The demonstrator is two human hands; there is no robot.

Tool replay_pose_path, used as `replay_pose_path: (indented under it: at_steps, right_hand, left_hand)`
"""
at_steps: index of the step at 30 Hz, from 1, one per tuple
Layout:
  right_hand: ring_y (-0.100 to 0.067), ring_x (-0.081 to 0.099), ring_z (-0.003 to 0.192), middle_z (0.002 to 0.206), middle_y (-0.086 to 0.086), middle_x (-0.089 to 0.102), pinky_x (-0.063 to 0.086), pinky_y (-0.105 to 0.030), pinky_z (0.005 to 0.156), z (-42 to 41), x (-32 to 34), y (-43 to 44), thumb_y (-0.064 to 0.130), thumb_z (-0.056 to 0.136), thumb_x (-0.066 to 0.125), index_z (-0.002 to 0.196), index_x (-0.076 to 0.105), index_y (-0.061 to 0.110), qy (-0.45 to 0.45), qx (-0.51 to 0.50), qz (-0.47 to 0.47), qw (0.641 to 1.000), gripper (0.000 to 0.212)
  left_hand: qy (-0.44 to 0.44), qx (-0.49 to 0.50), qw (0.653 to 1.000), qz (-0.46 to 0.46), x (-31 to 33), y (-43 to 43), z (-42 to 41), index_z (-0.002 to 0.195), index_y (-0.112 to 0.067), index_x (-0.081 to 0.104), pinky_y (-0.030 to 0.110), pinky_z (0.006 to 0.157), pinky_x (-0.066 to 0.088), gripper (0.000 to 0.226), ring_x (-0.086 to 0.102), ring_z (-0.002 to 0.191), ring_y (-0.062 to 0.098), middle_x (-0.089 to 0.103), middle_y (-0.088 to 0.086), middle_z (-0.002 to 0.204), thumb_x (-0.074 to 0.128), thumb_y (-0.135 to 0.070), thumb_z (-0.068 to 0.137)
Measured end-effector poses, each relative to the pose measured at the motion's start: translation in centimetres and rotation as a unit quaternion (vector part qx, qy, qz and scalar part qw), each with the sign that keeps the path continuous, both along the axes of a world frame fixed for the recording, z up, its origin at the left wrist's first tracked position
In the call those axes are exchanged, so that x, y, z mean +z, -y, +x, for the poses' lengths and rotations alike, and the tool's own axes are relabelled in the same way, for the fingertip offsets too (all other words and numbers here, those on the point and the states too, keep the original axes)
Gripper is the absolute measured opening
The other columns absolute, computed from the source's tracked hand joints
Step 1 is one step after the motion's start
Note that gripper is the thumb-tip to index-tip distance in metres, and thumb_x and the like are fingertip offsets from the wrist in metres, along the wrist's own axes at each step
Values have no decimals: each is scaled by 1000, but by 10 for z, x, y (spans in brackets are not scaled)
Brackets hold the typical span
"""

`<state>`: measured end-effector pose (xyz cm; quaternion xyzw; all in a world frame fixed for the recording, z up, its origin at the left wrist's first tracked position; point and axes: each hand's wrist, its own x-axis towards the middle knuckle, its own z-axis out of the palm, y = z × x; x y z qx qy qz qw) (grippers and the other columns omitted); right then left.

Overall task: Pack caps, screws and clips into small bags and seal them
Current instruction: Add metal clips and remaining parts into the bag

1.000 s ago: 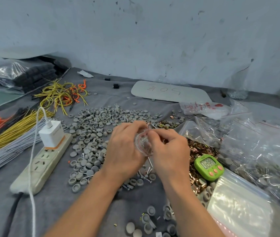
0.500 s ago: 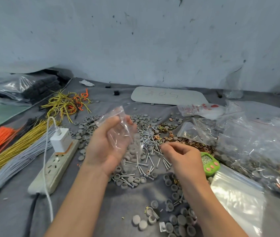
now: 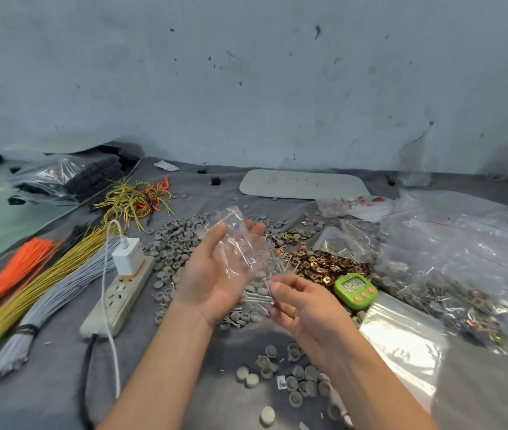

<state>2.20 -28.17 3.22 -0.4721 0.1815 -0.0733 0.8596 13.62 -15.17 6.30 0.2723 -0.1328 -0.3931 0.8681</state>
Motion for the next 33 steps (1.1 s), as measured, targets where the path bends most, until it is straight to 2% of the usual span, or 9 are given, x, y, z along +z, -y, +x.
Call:
replay_pose_path:
  at_steps: [6, 11, 14, 17, 20, 23, 27, 29, 33]
  right_hand:
    - [-21, 71, 66, 79, -10, 75, 59, -29, 63, -13, 3, 10, -8, 85, 75, 84, 77, 7, -36, -46, -144, 988, 15]
    - [-2, 69, 85, 89, 15, 74, 54, -18, 75, -22, -1, 41, 8, 91, 67, 96, 77, 30, -122, -141, -527, 829, 25]
    - [1, 65, 91, 106, 12, 74, 47, -7, 78, -19, 0, 51, 2, 94, 63, 113, 75, 28, -147, -114, -581, 793, 35]
    - [-12, 64, 99, 127, 5, 71, 53, -23, 92, -13, -1, 52, -10, 89, 57, 129, 70, 25, -182, -51, -632, 752, 55]
    - [-12, 56, 81, 121, 0, 71, 53, -28, 77, -7, -2, 50, -11, 87, 56, 135, 66, 25, -200, -1, -664, 720, 61]
    - [-25, 65, 94, 111, -6, 70, 61, -42, 81, -2, -7, 46, -9, 84, 49, 127, 66, 22, -200, 41, -709, 675, 56]
    - [-26, 68, 96, 108, -4, 72, 62, -44, 84, 4, -3, 45, -2, 85, 54, 115, 70, 21, -224, 43, -717, 659, 41]
    - [-23, 69, 86, 97, -2, 73, 62, -41, 77, 6, 0, 44, 5, 87, 54, 105, 71, 21, -239, 19, -724, 646, 29]
    - [-21, 68, 78, 87, 1, 70, 63, -39, 75, -3, 3, 37, 17, 91, 57, 97, 70, 21, -265, 43, -749, 605, 15]
  left_hand:
    - [2, 39, 998, 56, 4, 9, -16, 98, -11, 75, 44, 100, 52, 11, 71, 88, 21, 71, 5, 93, 72, -14, 88]
    - [113, 161, 964, 177, 21, 5, -16, 108, -11, 68, 37, 84, 57, 32, 70, 86, 17, 73, 2, 88, 72, -19, 77]
    - [196, 203, 924, 258, 25, 1, -14, 117, -16, 65, 32, 68, 60, 41, 71, 79, 14, 74, -1, 89, 76, -19, 77]
    - [247, 263, 884, 299, 24, -1, -13, 112, -26, 66, 42, 89, 54, 38, 70, 95, 18, 75, 0, 102, 77, -4, 83]
    - [280, 286, 859, 318, 22, -1, -14, 108, -31, 66, 42, 97, 54, 45, 71, 105, 16, 73, -1, 110, 79, 2, 81]
    - [293, 303, 837, 349, 20, -4, -7, 110, -34, 63, 47, 94, 56, 50, 70, 107, 27, 70, 5, 112, 83, -2, 77]
    - [316, 321, 816, 362, 25, -15, 7, 108, -39, 62, 34, 72, 63, 51, 73, 87, 13, 68, 3, 110, 82, -4, 76]
    - [354, 347, 780, 381, 28, -24, 11, 107, -44, 61, 25, 63, 59, 52, 71, 80, 5, 69, -7, 103, 82, -7, 75]
    - [477, 352, 629, 503, 16, -29, 7, 106, -54, 49, 29, 64, 56, 61, 68, 78, 3, 64, -17, 97, 88, -23, 71]
